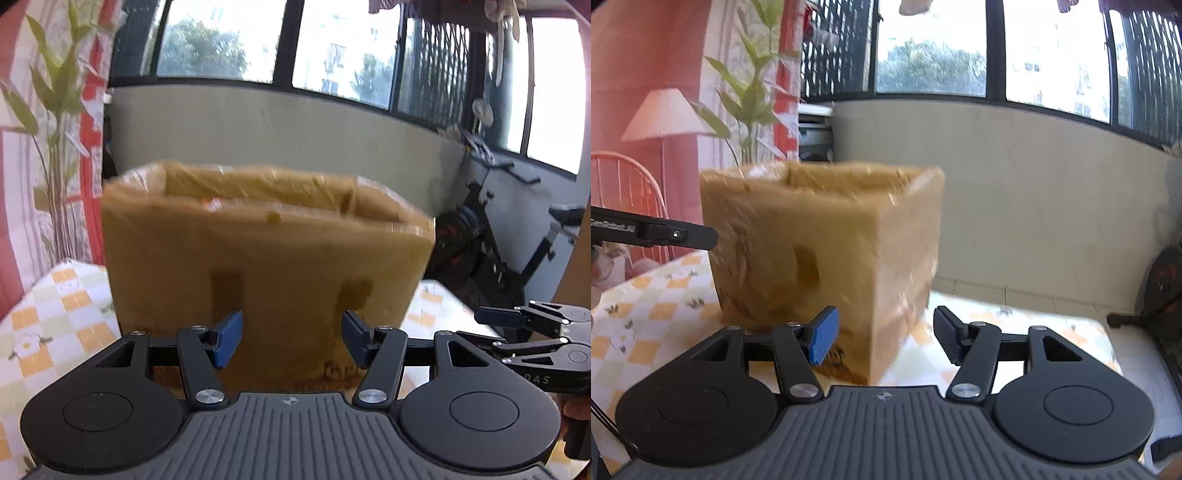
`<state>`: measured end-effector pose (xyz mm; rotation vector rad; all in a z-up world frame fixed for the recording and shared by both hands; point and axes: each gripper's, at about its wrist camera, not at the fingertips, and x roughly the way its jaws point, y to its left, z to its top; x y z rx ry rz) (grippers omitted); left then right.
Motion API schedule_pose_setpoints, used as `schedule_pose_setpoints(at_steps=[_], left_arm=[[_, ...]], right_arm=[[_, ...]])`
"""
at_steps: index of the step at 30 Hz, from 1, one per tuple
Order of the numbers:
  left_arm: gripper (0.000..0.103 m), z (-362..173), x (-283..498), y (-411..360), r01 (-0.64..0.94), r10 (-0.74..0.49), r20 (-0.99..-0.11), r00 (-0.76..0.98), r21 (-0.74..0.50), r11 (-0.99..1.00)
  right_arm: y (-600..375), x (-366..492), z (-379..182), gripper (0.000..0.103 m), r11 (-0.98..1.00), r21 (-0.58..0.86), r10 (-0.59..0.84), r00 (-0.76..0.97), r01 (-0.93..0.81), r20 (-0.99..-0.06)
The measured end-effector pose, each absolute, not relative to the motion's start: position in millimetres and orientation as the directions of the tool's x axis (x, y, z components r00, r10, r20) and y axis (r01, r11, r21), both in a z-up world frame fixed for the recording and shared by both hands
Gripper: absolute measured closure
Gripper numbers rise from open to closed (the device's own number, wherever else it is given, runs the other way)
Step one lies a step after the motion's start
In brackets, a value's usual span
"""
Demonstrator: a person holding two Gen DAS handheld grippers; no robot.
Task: Organize snacks
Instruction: 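Move both tools back down toward the cracker pack on the table, then grasp the white cracker pack with the left tool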
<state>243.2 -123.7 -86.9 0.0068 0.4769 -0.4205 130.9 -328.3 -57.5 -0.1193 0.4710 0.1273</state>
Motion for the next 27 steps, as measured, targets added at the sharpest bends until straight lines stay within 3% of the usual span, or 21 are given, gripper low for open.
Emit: schedule_pose_setpoints(at_steps=[13, 16, 27], left_arm=[[0.042, -151, 292, -159, 0.432, -0.443, -0.628, 0.640, -0.183, 0.883], [0.042, -162, 304, -168, 0.434, -0.444, -0.649, 0.618, -0.189, 0.881], [0.042, -194, 334, -186, 0.441, -0.493, -0.694, 0.525, -0.274, 0.855]], right_arm=[[-345, 164, -144, 0.043, 0.986, -0.039, 0.098, 0.751, -0.163, -0.653], [-348, 168, -150, 0.032, 0.985, -0.007, 0.126, 0.761, -0.170, -0.636], [-356, 170, -157, 0.030, 0.977, 0.080, 0.203, 0.758, -0.196, -0.619]])
